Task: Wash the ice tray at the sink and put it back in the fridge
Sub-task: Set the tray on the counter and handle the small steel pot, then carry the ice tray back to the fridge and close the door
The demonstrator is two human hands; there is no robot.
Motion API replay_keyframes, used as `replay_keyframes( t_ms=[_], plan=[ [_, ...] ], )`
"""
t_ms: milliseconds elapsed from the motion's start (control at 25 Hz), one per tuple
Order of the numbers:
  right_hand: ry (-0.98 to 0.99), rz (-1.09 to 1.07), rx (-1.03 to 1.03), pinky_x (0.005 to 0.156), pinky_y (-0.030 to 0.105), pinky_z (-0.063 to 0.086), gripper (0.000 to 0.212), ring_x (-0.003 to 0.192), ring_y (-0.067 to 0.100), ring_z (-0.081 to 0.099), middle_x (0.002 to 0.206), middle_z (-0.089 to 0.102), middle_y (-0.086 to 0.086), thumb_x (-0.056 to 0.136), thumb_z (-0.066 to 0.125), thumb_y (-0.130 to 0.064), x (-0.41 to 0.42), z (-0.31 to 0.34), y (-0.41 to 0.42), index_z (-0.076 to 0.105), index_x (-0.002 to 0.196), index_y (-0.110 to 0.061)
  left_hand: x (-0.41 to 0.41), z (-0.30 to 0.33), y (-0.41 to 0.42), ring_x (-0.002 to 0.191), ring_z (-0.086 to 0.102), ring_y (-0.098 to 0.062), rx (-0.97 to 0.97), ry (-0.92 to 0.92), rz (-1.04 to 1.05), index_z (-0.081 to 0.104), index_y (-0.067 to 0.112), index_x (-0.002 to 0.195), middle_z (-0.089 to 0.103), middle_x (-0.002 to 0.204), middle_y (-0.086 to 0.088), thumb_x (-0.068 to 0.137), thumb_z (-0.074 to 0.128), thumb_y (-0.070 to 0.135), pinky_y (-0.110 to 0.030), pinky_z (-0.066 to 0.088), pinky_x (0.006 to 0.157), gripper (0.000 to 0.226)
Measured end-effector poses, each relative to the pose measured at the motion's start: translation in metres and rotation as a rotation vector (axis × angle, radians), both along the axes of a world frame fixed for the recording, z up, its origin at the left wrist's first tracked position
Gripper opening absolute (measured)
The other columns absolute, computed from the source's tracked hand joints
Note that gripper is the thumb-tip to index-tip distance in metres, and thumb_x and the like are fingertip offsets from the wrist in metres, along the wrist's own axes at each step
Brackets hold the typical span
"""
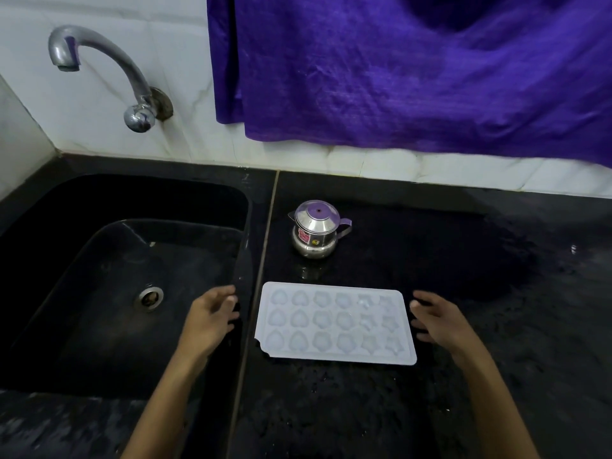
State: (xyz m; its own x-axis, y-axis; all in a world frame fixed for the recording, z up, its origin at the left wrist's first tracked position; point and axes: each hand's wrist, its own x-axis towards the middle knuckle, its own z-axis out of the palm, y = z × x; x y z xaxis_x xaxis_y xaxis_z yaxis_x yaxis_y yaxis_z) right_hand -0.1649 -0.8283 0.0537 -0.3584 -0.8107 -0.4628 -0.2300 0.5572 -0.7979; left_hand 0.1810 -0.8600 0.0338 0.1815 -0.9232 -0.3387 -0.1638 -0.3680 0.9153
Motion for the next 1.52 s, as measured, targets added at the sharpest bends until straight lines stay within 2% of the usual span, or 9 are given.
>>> replay_keyframes(
  t_ms=[120,240,440,640,840,960,1120,1520],
  plan=[
    [-0.086,0.028,0.06,0.064,0.028,0.052,0.032,0.087,0.021,0.064,0.106,0.062,0.008,0.097,0.046,-0.01,0.001,-0.008,0.014,0.051,0.128,-0.014,-0.006,-0.001,0.01,0.083,0.064,-0.017,0.081,0.094,-0.093,0.053,0.008,0.125,0.065,0.101,-0.004,0.095,0.048,0.009,-0.025,0.05,0.067,0.031],
    [-0.115,0.051,0.077,0.057,0.023,0.053,0.029,0.085,0.017,0.067,0.102,0.066,0.006,0.095,0.048,-0.005,0.0,-0.009,0.019,0.057,0.119,-0.018,-0.014,0.0,0.012,0.084,0.066,-0.017,0.138,0.154,-0.157,0.052,0.01,0.127,0.064,0.096,-0.005,0.093,0.052,0.006,-0.025,0.053,0.064,0.035],
    [-0.148,0.055,0.091,0.062,0.029,0.055,0.028,0.09,0.02,0.067,0.106,0.067,0.009,0.095,0.05,-0.007,0.002,-0.005,0.023,0.058,0.112,-0.027,-0.022,0.003,0.016,0.079,0.064,-0.015,0.153,0.17,-0.175,0.056,0.012,0.124,0.064,0.087,-0.007,0.092,0.05,-0.002,-0.017,0.054,0.052,0.036],
    [-0.173,0.063,0.074,0.062,0.031,0.056,0.028,0.086,0.019,0.068,0.099,0.069,0.008,0.095,0.05,-0.006,0.003,-0.004,0.024,0.057,0.114,-0.025,-0.023,0.002,0.016,0.082,0.064,-0.016,0.144,0.158,-0.165,0.054,0.01,0.127,0.064,0.092,-0.006,0.091,0.051,0.0,-0.022,0.054,0.06,0.037],
    [-0.198,0.066,0.08,0.062,0.031,0.056,0.028,0.086,0.021,0.067,0.103,0.068,0.012,0.094,0.05,-0.004,0.005,0.001,0.023,0.055,0.115,-0.022,-0.021,0.003,0.015,0.088,0.063,-0.021,0.151,0.166,-0.166,0.053,0.009,0.129,0.064,0.096,-0.007,0.091,0.052,-0.001,-0.028,0.053,0.066,0.039],
    [-0.196,0.084,0.078,0.058,0.028,0.055,0.028,0.082,0.019,0.068,0.1,0.068,0.011,0.095,0.05,-0.004,0.004,0.0,0.023,0.055,0.114,-0.023,-0.022,0.003,0.018,0.086,0.064,-0.018,0.145,0.157,-0.167,0.054,0.01,0.128,0.064,0.095,-0.006,0.091,0.051,-0.001,-0.024,0.055,0.061,0.039],
    [-0.216,0.137,0.045,0.054,0.025,0.055,0.027,0.067,0.011,0.07,0.09,0.069,0.007,0.094,0.05,-0.005,0.001,-0.002,0.022,0.056,0.109,-0.027,-0.021,0.005,0.026,0.08,0.063,-0.012,0.124,0.156,-0.128,0.055,0.011,0.126,0.064,0.092,-0.003,0.091,0.051,-0.001,-0.015,0.054,0.052,0.037],
    [-0.306,0.382,-0.006,0.055,0.026,0.055,0.029,0.079,0.017,0.072,0.092,0.073,0.006,0.092,0.055,-0.006,0.015,0.014,0.005,0.058,0.107,-0.032,0.004,0.015,0.08,0.077,0.066,-0.009,0.067,0.161,0.101,0.06,0.016,0.121,0.068,0.083,0.004,0.091,0.053,0.001,-0.017,0.054,0.052,0.034]
  ],
)
